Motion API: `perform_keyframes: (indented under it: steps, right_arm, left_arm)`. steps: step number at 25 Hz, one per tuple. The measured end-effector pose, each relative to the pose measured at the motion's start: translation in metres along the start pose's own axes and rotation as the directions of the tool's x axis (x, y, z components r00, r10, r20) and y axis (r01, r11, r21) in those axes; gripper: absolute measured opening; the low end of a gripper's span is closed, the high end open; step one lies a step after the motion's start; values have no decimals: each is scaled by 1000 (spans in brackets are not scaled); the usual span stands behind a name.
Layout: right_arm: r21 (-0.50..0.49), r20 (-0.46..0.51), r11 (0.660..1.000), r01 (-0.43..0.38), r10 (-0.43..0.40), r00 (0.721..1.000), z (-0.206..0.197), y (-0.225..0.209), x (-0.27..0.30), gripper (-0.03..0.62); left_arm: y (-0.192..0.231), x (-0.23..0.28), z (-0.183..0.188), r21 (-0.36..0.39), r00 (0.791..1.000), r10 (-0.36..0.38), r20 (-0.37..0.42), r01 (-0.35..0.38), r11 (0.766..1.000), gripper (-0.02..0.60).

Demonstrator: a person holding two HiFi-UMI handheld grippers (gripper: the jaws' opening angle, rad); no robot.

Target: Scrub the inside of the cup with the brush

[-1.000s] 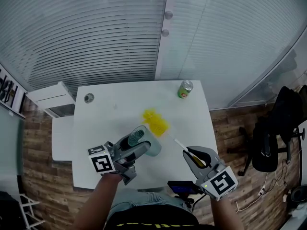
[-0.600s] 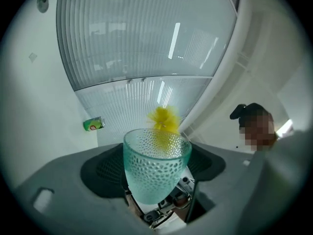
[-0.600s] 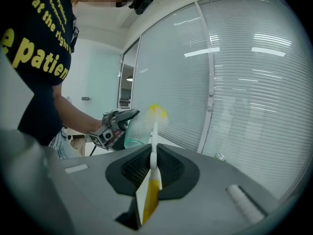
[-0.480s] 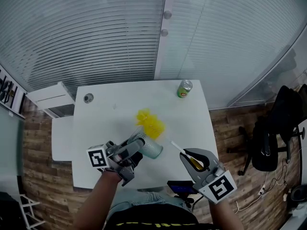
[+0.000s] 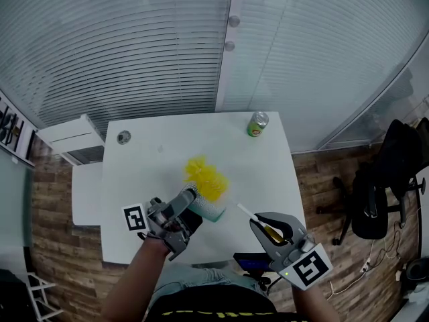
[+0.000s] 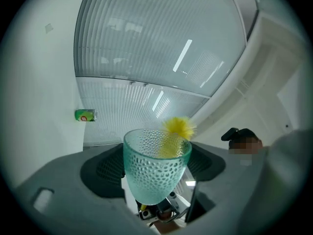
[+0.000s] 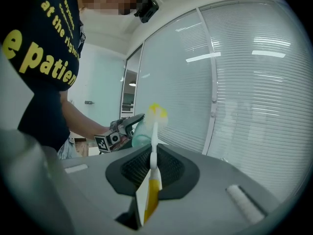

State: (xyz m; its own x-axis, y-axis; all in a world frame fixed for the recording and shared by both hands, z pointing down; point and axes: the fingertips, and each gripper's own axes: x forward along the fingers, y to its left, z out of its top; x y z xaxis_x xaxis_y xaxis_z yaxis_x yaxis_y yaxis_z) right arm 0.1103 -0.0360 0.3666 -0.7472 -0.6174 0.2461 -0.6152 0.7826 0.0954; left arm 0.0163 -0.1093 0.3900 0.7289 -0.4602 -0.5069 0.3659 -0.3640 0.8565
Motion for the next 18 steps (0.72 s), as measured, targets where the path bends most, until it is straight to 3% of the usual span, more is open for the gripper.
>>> perform_keyframes:
  steps: [12, 18]
  right_arm:
    - [37, -56, 999, 26, -24, 998, -17, -8, 2, 37]
    - [20, -27, 1000, 13, -12, 1000, -10, -4, 5, 37]
  left_arm:
    - [-11, 0, -2, -23, 999, -44, -3, 44, 999, 394]
    - [-12, -3, 4, -20, 999, -46, 16, 46, 999, 394]
